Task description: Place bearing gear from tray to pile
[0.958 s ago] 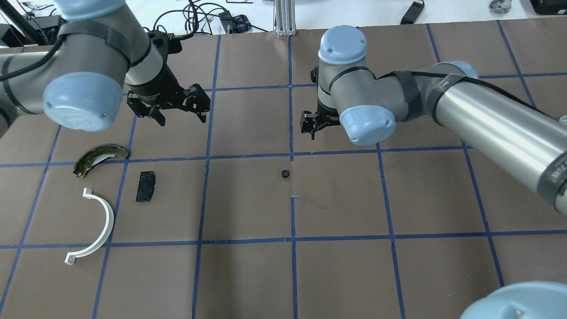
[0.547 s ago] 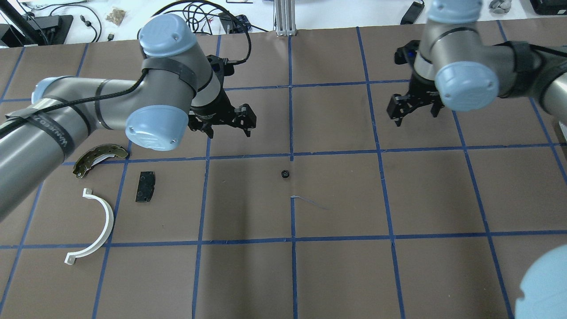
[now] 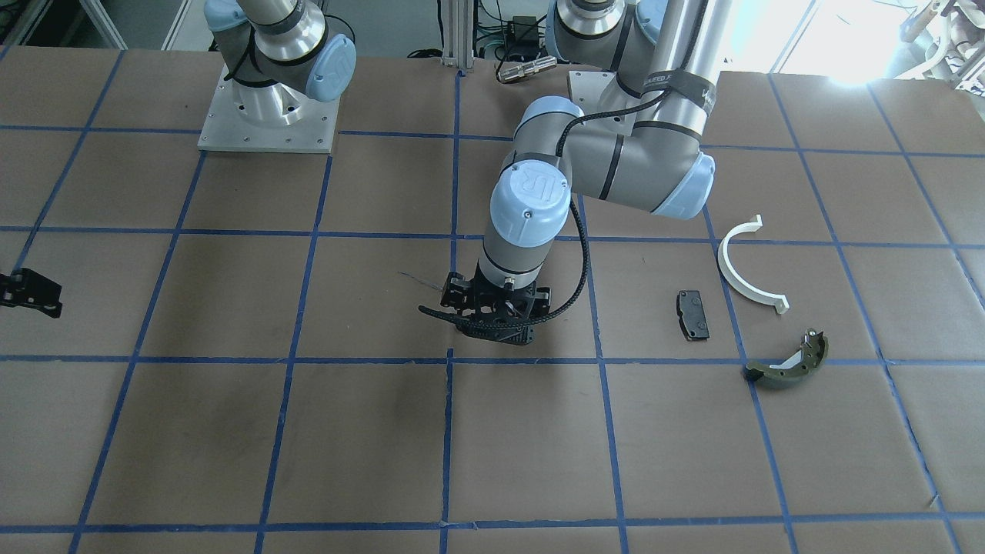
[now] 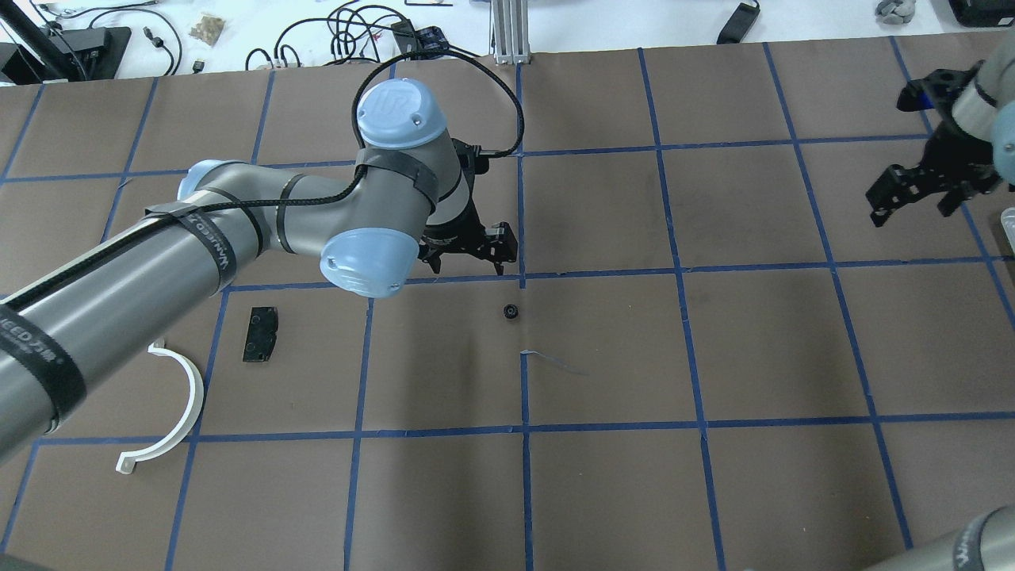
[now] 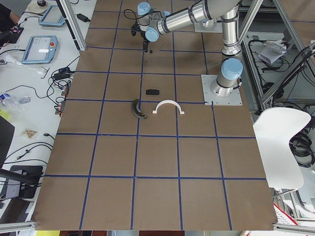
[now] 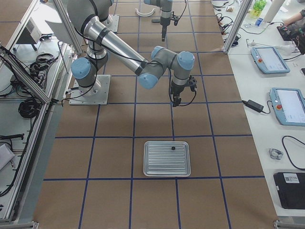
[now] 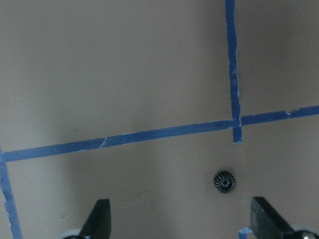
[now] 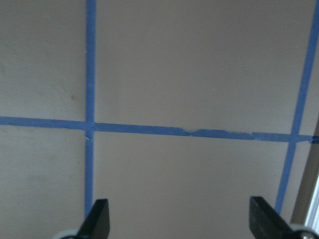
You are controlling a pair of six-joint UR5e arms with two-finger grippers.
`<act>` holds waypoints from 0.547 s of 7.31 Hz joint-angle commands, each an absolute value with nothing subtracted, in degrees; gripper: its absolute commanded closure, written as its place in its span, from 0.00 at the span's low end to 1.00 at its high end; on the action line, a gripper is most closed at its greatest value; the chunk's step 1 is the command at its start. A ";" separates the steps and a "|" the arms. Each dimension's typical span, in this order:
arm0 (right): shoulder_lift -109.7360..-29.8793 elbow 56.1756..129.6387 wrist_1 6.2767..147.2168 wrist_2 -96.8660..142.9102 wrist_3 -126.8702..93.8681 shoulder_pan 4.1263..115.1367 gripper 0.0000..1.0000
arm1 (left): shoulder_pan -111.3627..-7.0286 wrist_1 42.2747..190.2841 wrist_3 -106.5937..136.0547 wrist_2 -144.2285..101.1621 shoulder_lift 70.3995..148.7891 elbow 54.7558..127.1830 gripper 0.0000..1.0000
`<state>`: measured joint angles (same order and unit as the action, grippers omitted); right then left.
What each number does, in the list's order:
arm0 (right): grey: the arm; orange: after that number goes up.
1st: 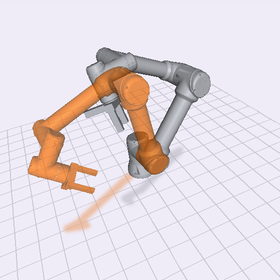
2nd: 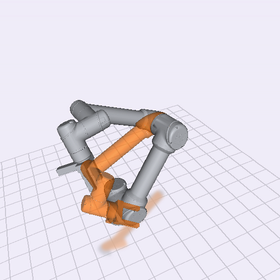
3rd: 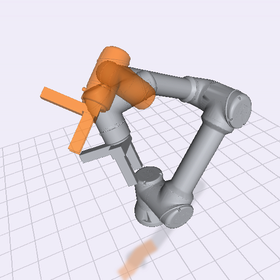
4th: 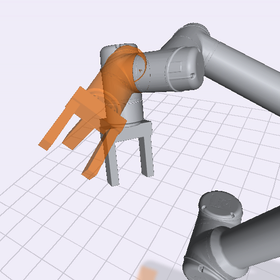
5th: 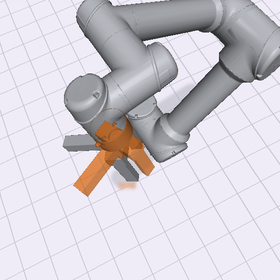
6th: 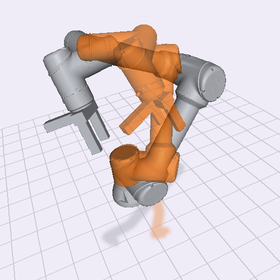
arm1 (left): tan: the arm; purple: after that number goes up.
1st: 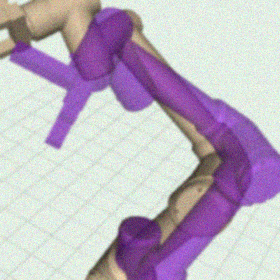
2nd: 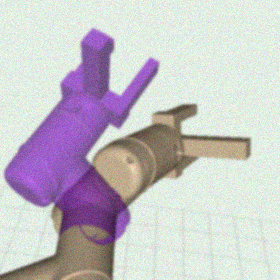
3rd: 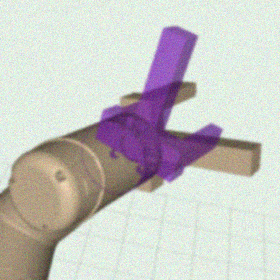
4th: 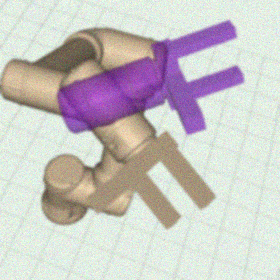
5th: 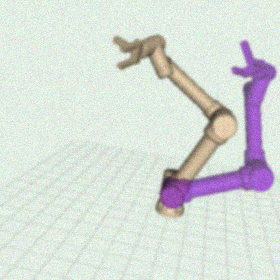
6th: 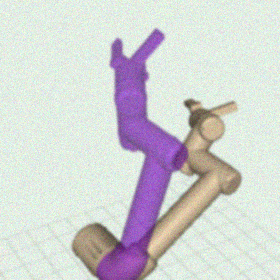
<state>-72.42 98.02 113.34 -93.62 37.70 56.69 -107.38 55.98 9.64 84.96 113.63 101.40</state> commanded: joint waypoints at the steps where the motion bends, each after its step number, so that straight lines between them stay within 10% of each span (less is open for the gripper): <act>1: -69.02 98.26 116.88 -93.08 44.54 50.04 0.00 | -109.59 52.31 12.38 85.08 116.97 101.69 0.00; 4: -65.22 96.60 125.12 -88.87 59.02 43.25 0.00 | -113.10 50.27 19.42 87.78 119.61 101.95 0.04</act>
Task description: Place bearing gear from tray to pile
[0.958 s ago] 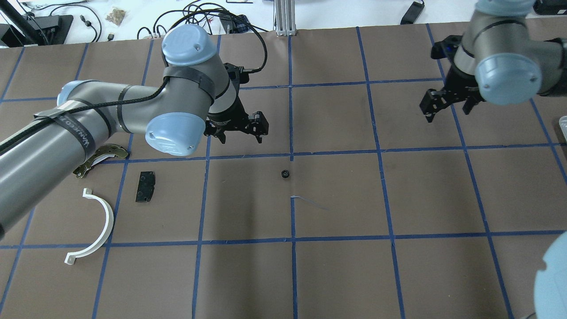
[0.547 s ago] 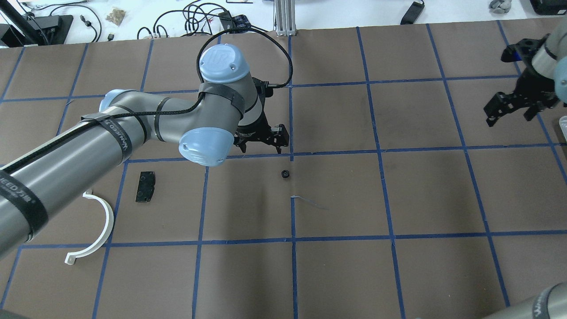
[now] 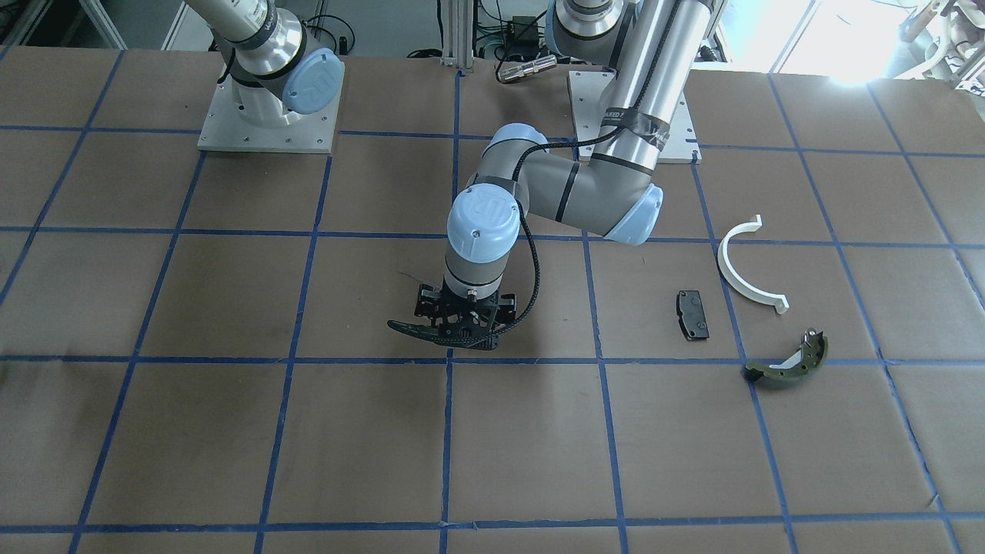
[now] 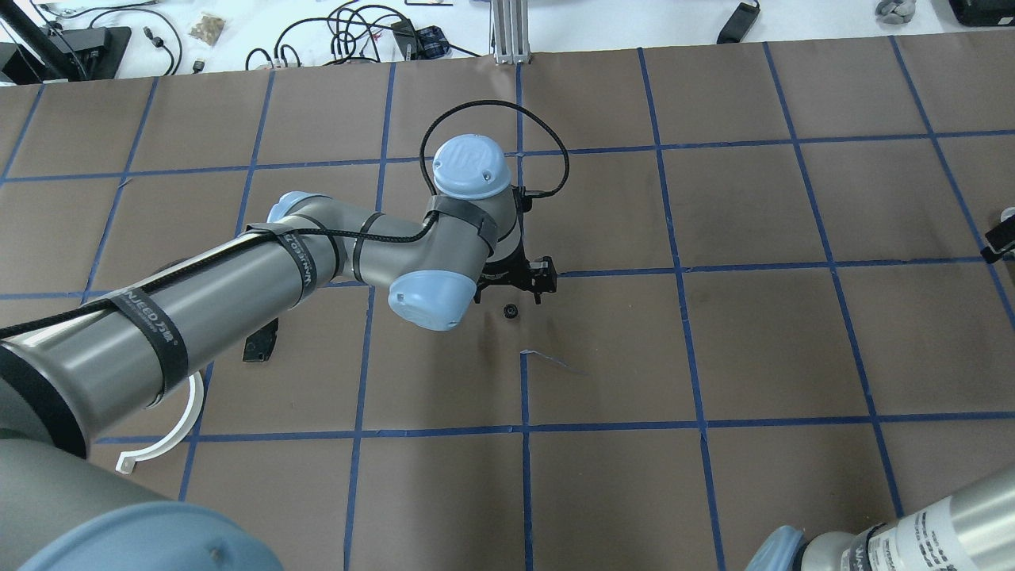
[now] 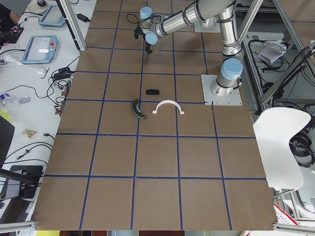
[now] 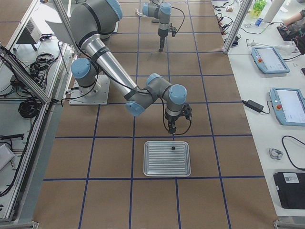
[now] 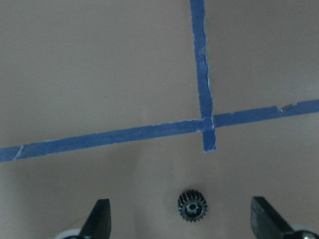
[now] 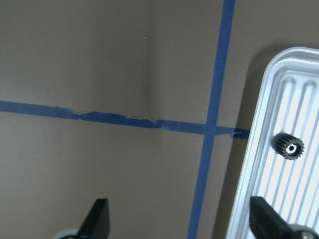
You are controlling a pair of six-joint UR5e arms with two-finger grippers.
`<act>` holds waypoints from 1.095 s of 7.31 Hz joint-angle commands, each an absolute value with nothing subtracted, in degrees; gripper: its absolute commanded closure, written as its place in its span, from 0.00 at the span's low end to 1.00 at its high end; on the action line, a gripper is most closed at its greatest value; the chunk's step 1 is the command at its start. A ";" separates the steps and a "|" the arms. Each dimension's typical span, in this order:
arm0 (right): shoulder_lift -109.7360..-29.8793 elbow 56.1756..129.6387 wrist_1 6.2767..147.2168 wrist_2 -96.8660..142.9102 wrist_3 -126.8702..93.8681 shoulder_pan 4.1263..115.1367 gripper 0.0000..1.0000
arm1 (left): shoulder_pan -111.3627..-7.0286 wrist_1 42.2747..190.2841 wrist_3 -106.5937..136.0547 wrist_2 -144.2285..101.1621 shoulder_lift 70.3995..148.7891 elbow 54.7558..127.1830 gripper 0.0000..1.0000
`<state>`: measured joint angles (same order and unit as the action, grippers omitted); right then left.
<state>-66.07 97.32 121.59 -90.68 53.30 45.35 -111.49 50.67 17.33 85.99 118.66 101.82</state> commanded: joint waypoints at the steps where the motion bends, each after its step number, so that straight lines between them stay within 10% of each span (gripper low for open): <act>1: -64.52 95.29 125.24 -88.94 60.54 42.29 0.00 | -113.20 50.19 18.38 88.93 119.53 102.21 0.08; 2: -61.90 93.19 125.33 -88.77 64.82 39.84 0.00 | -113.20 50.19 18.28 89.03 119.62 102.22 0.09; 4: -55.39 87.57 124.02 -87.90 67.15 37.62 0.00 | -113.12 50.01 18.37 88.95 119.62 102.04 0.47; 5: -54.85 86.50 122.19 -87.80 67.15 37.62 0.00 | -113.12 50.01 18.28 88.95 119.53 102.13 0.96; 8: -54.05 86.84 122.43 -85.62 66.53 39.01 0.09 | -112.85 50.01 18.02 89.03 119.18 101.78 1.00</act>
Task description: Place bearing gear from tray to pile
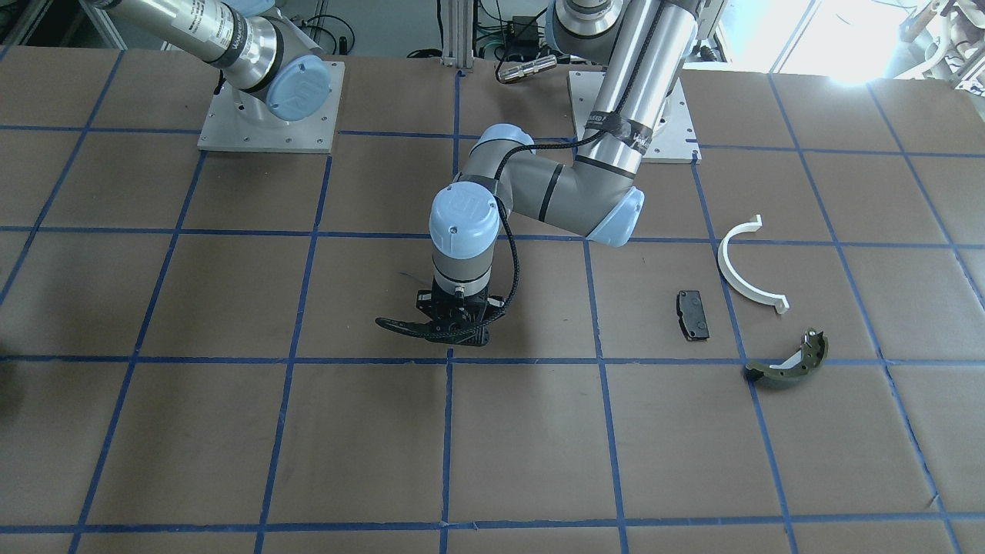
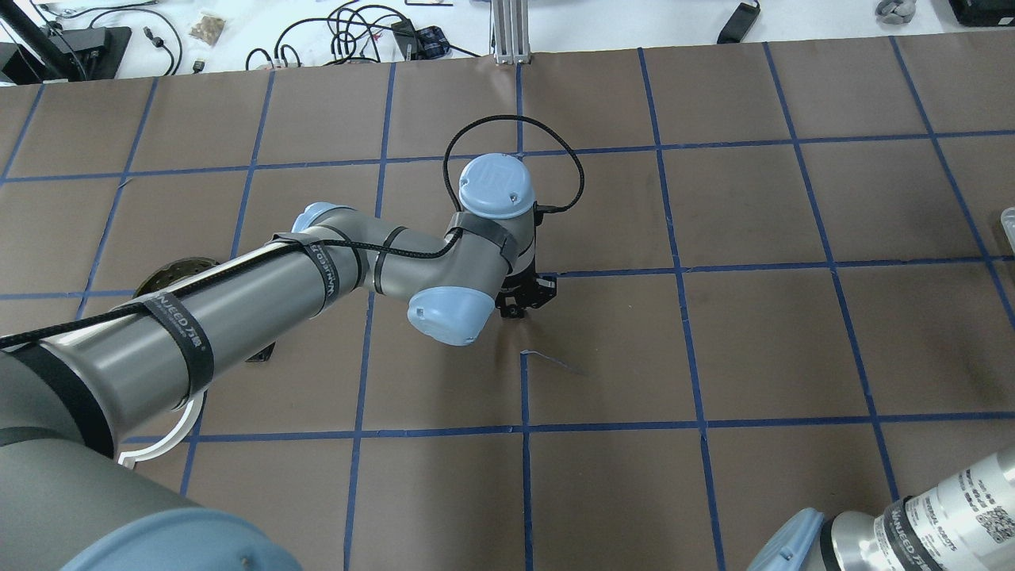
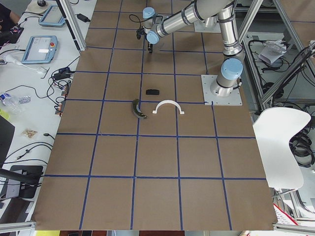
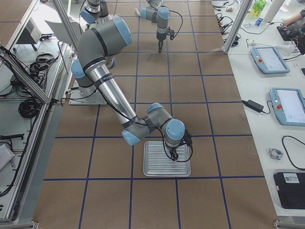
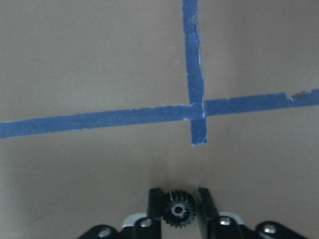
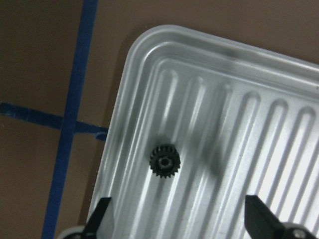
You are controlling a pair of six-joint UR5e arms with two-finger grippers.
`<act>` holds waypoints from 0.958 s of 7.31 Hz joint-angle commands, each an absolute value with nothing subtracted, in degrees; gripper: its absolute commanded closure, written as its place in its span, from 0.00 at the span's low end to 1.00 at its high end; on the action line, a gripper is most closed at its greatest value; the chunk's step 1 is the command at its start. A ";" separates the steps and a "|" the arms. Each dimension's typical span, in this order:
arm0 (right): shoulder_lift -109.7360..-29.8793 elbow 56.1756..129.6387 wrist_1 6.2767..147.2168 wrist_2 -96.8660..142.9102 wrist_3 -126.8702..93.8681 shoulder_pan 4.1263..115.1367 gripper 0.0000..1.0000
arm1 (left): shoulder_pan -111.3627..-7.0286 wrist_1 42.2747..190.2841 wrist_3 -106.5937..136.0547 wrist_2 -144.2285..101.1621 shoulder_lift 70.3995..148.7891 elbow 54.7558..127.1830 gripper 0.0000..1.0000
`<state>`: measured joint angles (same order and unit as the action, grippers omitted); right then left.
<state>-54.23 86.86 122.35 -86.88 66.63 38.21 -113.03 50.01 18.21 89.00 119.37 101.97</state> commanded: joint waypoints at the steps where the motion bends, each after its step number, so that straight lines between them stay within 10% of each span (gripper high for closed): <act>1: -54.05 86.84 122.78 -86.21 66.79 40.33 0.13 | -111.37 50.18 14.45 89.29 117.61 101.78 1.00; 7: -51.52 84.29 122.17 -86.57 67.59 40.17 0.33 | -85.39 51.77 -22.08 95.71 106.19 112.04 1.00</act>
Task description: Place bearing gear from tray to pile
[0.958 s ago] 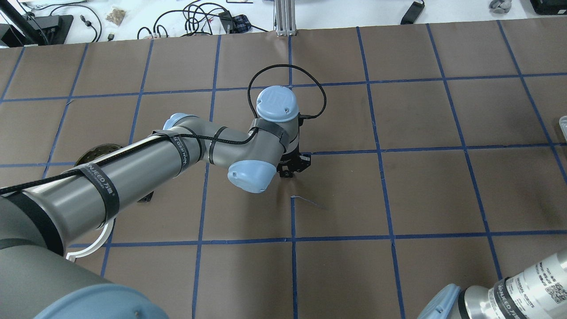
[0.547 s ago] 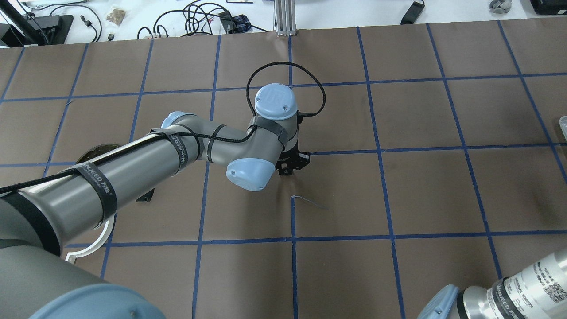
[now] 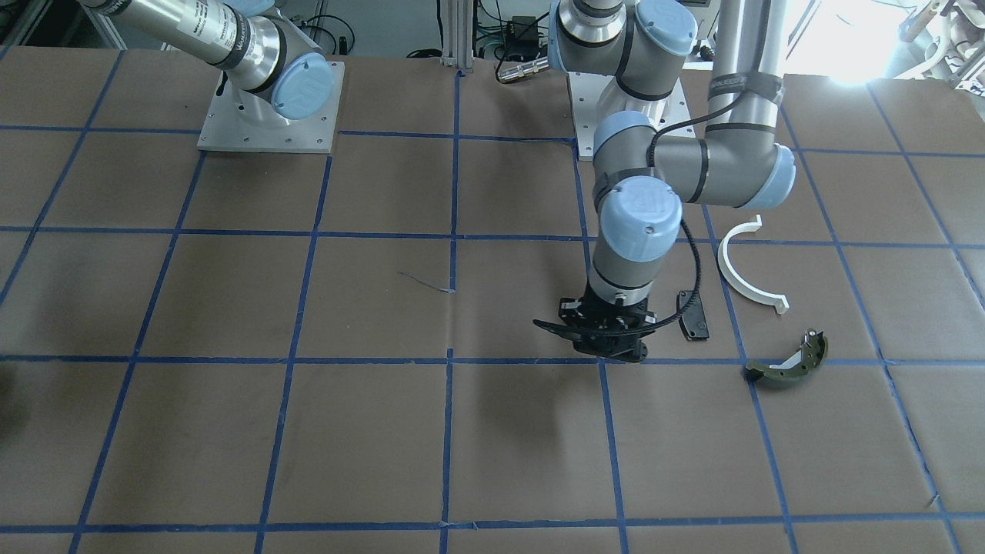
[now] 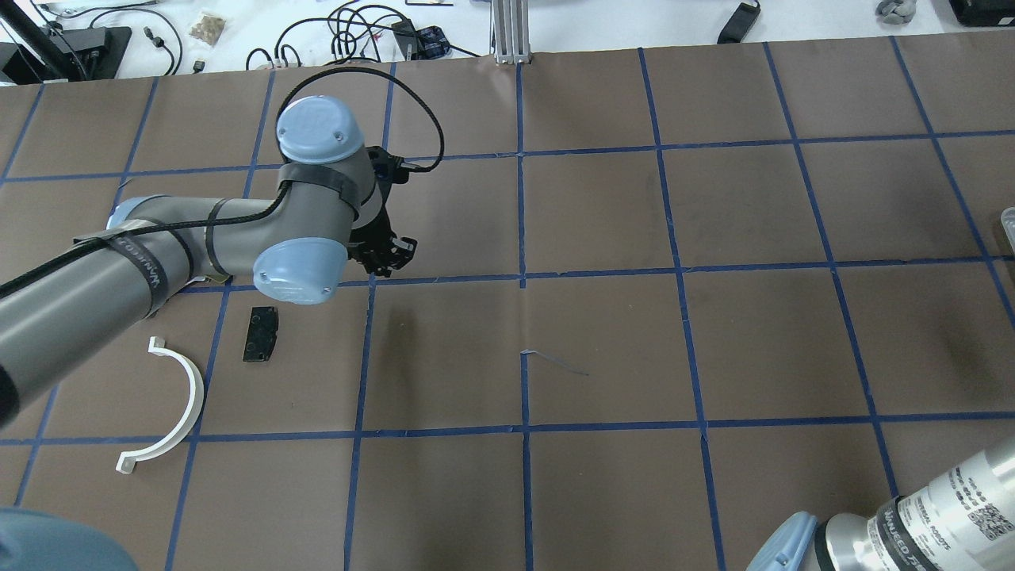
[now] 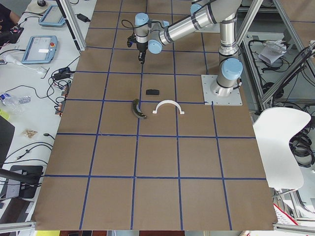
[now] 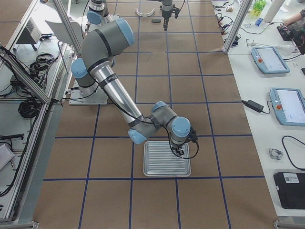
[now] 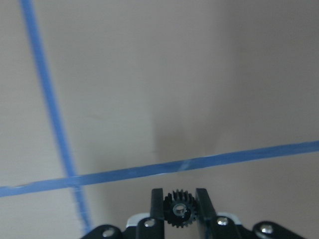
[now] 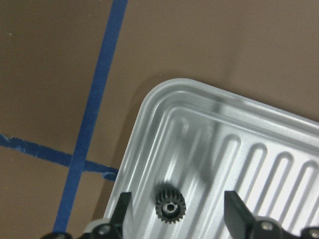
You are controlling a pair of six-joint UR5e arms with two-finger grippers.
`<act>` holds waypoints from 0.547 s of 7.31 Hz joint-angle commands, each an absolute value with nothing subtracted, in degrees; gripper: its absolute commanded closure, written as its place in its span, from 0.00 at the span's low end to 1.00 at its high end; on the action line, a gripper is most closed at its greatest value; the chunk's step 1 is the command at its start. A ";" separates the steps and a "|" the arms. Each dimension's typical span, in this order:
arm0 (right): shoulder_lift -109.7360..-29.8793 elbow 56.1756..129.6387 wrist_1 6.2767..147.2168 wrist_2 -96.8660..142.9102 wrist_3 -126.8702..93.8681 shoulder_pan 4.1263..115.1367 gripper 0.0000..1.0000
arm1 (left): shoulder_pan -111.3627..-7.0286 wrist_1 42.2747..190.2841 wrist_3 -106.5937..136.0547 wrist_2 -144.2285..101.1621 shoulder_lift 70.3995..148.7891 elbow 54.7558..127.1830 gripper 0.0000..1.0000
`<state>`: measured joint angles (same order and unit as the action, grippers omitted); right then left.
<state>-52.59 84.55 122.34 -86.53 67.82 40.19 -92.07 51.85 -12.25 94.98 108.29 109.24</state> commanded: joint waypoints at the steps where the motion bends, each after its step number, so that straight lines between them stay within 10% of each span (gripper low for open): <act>1: -50.98 84.29 122.17 -86.66 67.50 40.17 0.33 | -80.82 51.42 -29.46 95.80 105.13 113.54 1.00; 4: -51.24 84.29 121.99 -87.98 67.15 40.08 0.58 | -66.74 50.98 -35.50 95.19 105.65 115.65 1.00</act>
<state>-51.17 84.34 122.01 -87.47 67.22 40.11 -72.12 51.03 -33.64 95.40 105.61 114.49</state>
